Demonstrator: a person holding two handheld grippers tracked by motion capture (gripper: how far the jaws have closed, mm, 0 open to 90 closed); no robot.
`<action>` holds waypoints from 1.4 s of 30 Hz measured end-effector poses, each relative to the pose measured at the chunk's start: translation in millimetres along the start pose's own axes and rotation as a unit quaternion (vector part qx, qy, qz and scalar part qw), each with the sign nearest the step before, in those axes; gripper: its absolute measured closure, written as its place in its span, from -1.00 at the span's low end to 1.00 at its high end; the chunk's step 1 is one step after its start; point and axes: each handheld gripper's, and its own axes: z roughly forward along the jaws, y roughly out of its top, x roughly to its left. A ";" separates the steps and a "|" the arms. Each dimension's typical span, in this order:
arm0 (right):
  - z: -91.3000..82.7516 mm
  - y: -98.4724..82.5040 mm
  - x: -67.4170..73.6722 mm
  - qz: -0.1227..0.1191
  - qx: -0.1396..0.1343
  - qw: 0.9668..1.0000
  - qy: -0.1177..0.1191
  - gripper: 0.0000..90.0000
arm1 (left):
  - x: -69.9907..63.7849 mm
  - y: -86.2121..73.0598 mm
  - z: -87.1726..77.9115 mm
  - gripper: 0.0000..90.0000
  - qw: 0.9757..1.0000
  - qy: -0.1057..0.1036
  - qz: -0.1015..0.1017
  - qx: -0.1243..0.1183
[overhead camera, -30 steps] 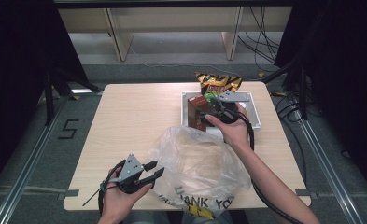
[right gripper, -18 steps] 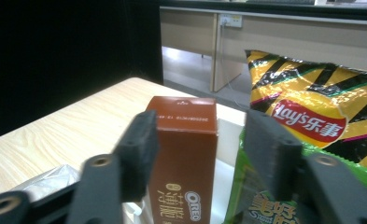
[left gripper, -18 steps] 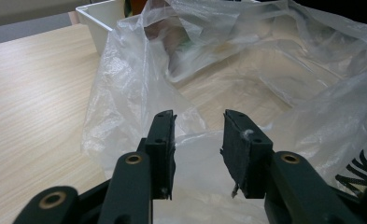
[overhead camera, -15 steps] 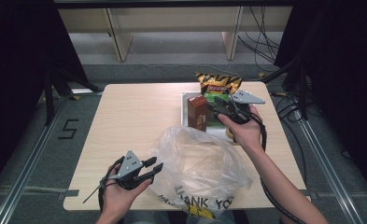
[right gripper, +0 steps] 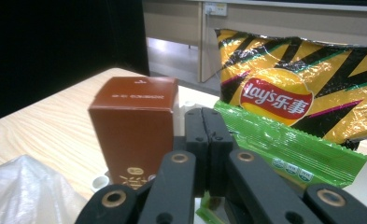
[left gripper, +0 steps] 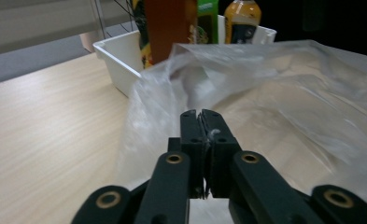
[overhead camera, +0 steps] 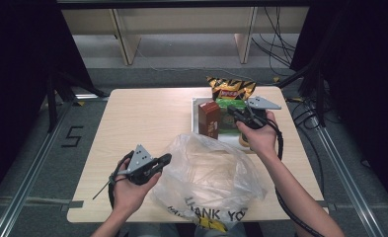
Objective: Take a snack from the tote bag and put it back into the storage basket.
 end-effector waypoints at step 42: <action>27.4 -3.2 2.8 0.022 0.022 0.999 0.015 1.00 | 12.3 78.4 131.0 1.00 0.999 0.042 0.000 0.031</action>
